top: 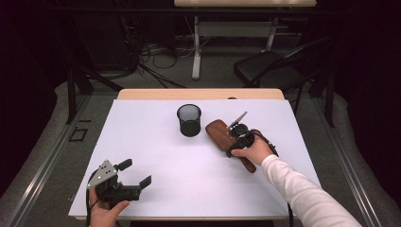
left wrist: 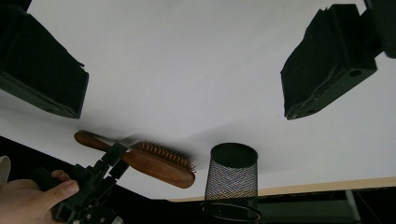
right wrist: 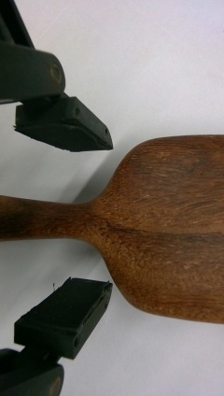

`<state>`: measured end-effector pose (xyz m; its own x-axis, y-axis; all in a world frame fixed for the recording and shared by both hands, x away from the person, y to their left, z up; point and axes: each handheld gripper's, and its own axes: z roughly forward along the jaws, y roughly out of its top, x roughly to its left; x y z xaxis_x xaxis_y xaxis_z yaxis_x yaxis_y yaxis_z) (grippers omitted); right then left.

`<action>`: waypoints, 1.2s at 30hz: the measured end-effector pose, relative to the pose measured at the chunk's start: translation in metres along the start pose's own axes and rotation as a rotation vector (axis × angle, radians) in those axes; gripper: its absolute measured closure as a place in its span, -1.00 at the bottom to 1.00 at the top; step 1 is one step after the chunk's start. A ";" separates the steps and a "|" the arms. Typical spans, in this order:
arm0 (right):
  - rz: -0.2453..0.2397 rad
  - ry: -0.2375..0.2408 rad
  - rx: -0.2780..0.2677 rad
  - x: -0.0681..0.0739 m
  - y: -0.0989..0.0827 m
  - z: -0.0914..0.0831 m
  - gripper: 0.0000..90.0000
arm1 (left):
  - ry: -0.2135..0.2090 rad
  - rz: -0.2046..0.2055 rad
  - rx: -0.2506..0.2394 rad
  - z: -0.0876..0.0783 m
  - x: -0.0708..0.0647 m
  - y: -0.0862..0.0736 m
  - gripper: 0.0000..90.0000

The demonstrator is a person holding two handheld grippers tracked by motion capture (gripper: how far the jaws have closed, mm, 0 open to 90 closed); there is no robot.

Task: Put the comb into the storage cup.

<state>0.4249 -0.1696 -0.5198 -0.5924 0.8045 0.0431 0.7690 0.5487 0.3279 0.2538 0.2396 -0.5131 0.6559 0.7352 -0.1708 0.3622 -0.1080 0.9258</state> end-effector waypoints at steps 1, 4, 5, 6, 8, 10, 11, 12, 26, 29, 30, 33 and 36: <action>0.007 0.000 0.010 0.000 0.000 0.000 -0.42 | 0.000 0.000 0.001 0.000 0.000 0.000 -0.98; 0.024 -0.003 0.011 0.000 0.001 0.001 -0.41 | 0.000 0.000 0.002 0.000 0.000 0.000 -0.98; 0.030 0.004 -0.006 0.000 0.000 0.003 -0.40 | 0.000 0.001 0.001 0.000 0.000 0.000 -0.98; 0.026 0.004 0.000 -0.001 0.001 0.003 -0.40 | 0.000 0.000 0.000 0.000 0.000 0.000 -0.98; 0.037 0.007 -0.006 -0.001 0.001 0.004 -0.27 | 0.000 0.001 0.001 0.000 0.000 0.000 -0.98; 0.055 0.040 0.001 -0.002 0.001 0.006 -0.21 | -0.002 0.001 0.003 0.000 0.000 0.000 -0.98; 0.068 0.057 0.017 -0.003 0.001 0.007 -0.21 | 0.000 0.001 0.003 0.000 0.000 0.000 -0.98; 0.073 0.063 0.028 -0.004 0.001 0.008 -0.21 | 0.000 0.001 0.003 0.000 0.000 0.000 -0.98; 0.044 0.012 0.032 -0.002 0.002 0.013 -0.05 | -0.001 0.002 0.003 0.000 0.000 0.000 -0.98; 0.026 -0.005 0.037 -0.002 0.002 0.012 0.09 | -0.001 0.001 0.002 0.000 0.000 0.000 -0.98; 0.022 -0.009 0.042 -0.003 0.002 0.011 0.13 | -0.003 0.000 0.001 0.000 0.000 0.000 -0.98; 0.029 -0.012 0.031 -0.003 0.001 0.011 0.21 | -0.001 0.000 0.002 0.001 0.000 0.000 -0.98; -0.003 -0.035 0.041 -0.003 0.001 0.011 0.25 | -0.001 0.000 0.004 0.001 0.000 0.000 -0.98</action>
<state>0.4300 -0.1690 -0.5297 -0.5867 0.8098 0.0089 0.7767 0.5596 0.2890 0.2543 0.2395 -0.5138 0.6569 0.7343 -0.1713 0.3645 -0.1104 0.9246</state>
